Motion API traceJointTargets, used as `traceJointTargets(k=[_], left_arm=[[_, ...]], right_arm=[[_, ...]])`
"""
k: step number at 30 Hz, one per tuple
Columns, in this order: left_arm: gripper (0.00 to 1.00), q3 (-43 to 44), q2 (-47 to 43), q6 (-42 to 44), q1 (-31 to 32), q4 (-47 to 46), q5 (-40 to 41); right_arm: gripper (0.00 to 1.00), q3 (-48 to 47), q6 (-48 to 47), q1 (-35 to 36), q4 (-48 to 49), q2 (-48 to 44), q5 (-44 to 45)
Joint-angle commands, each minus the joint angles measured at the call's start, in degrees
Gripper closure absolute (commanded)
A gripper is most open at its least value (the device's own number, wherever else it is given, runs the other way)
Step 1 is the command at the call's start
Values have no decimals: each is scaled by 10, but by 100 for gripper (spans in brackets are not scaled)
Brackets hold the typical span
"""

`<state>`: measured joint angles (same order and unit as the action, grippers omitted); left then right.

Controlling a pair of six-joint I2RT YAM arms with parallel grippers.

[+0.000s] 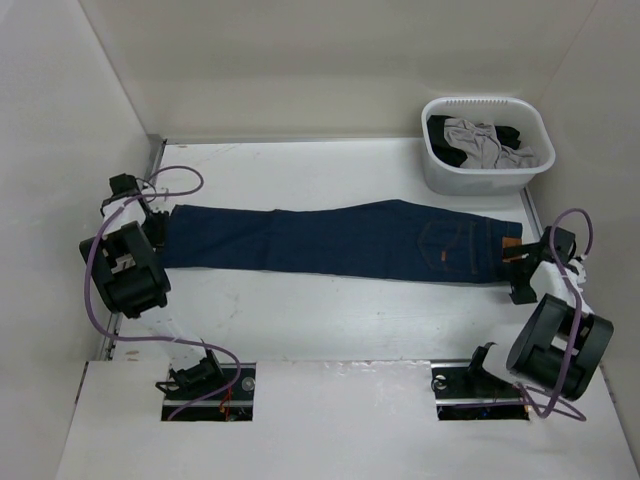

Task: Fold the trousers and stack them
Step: Fold the trousers

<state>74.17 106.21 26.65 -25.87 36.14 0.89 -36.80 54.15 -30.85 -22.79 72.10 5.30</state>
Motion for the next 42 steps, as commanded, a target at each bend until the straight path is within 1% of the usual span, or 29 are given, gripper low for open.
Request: traceJointTargets(k=[1, 5, 6, 9, 12, 13, 15, 17, 19, 22, 24, 25, 27, 28, 30, 32, 35, 37, 39, 42], left_arm=[[63, 43, -56, -5, -3, -31, 17], [58, 66, -78, -11, 9, -40, 17], [57, 69, -80, -13, 12, -47, 15], [54, 77, -73, -17, 28, -74, 11], [52, 90, -46, -19, 55, -88, 17], [52, 97, -37, -19, 67, -85, 17], [53, 99, -27, -19, 88, -89, 17], [52, 98, -11, -12, 111, -95, 18], [53, 103, 14, -6, 125, -99, 43], [53, 113, 51, -2, 135, -108, 99], [53, 112, 63, 2, 142, -113, 113], [53, 110, 65, 5, 147, -113, 116], [53, 104, 68, 8, 156, -115, 120], [53, 100, 68, 9, 160, -119, 124], [53, 93, 70, 11, 165, -126, 131], [53, 85, 74, 16, 170, -127, 132], [53, 69, 76, 19, 179, -131, 130], [53, 62, 76, 19, 184, -137, 130], [53, 59, 79, 19, 191, -139, 131], [53, 59, 84, 20, 201, -139, 132]], right_arm=[[0, -13, 43, 12, 41, 47, -7], [0, -45, 70, 25, 63, 104, -13], [7, -54, 75, 29, 70, 116, -16], [45, -76, 80, 36, 70, 137, -21], [89, -87, 72, 36, 71, 144, -27], [98, -91, 65, 32, 69, 144, -28], [100, -93, 45, 31, 60, 126, -22], [100, -92, 10, 19, 50, 85, 5], [100, -99, -36, 2, 27, 35, 36], [100, -136, -117, -12, 0, -26, 56], [100, -169, -169, -8, -10, -44, 59], [100, -191, -200, 6, -12, -48, 53], [100, -235, -273, 67, -20, -46, 49], [100, -260, -313, 112, -27, -40, 52], [100, -304, -377, 215, -44, -24, 64], [100, -351, -417, 333, -64, 7, 94], [100, -423, -420, 496, -91, 73, 162], [100, -462, -417, 583, -99, 127, 198], [100, -488, -404, 643, -103, 174, 219], [100, -508, -348, 708, -111, 244, 230]])
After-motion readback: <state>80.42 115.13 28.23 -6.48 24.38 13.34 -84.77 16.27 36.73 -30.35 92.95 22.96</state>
